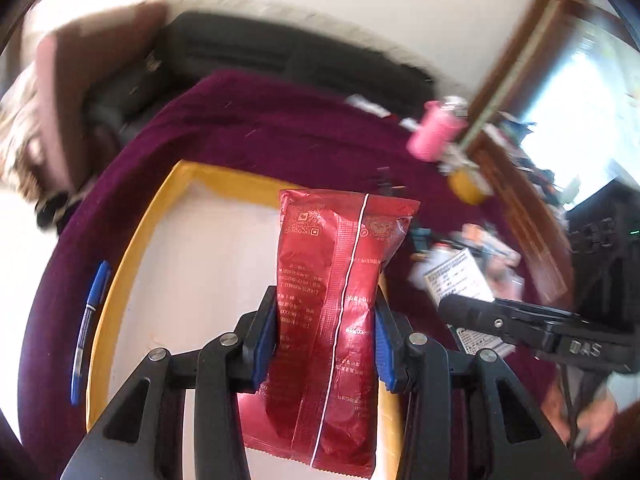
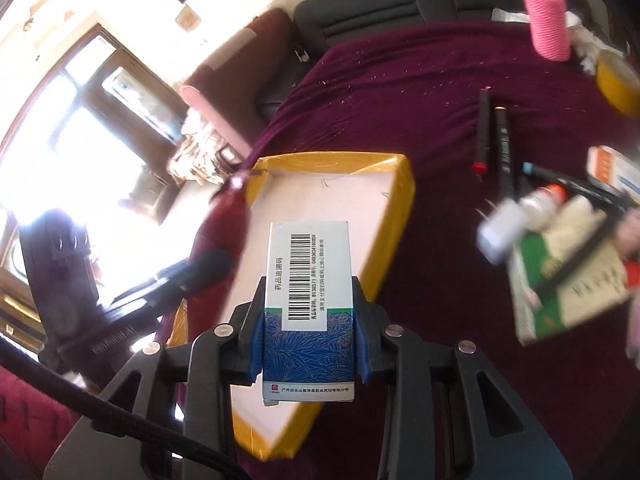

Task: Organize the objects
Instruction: 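Carry the red bag and blue box into the yellow tray and release both, then grasp a black marker with the left gripper while the right grasps another marker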

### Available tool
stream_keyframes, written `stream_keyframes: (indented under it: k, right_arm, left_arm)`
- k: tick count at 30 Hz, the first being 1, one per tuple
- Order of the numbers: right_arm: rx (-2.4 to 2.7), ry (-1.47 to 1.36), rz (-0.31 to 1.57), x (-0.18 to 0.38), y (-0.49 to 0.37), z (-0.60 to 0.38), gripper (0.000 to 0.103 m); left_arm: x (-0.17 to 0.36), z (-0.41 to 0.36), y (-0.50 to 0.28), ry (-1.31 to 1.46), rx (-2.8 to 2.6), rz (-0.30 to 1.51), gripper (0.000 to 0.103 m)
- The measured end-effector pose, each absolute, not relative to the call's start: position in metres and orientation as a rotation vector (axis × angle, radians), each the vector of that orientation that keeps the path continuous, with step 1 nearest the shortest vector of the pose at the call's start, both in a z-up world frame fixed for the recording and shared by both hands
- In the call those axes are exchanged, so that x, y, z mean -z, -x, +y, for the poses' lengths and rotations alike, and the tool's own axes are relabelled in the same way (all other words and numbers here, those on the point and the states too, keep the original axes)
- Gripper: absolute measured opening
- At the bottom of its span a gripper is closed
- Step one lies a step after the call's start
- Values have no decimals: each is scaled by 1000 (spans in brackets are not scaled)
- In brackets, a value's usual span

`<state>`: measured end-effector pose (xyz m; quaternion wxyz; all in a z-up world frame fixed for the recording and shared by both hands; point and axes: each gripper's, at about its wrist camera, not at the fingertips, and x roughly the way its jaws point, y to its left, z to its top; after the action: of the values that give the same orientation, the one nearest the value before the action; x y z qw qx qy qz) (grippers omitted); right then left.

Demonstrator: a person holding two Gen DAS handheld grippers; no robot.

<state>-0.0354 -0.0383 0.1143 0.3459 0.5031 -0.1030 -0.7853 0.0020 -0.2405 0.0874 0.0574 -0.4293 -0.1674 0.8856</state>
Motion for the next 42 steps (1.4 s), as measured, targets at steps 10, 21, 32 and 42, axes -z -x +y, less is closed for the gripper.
stream_keyframes:
  k: [10, 21, 32, 42]
  right_arm:
    - [2148, -1491, -231, -63, 110, -97, 32]
    - [2231, -1424, -239, -84, 119, -85, 42]
    - [2473, -1220, -429, -152, 68, 89, 60]
    - [2472, -1304, -492, -119, 46, 172, 60]
  left_arm:
    - [-27, -259, 46, 1428, -2680, -669, 38]
    - [-51, -269, 37, 1318, -2782, -689, 46]
    - [-98, -181, 28, 1194, -2712, -483, 65]
    - [-64, -107, 135, 1322, -2665, -318, 65]
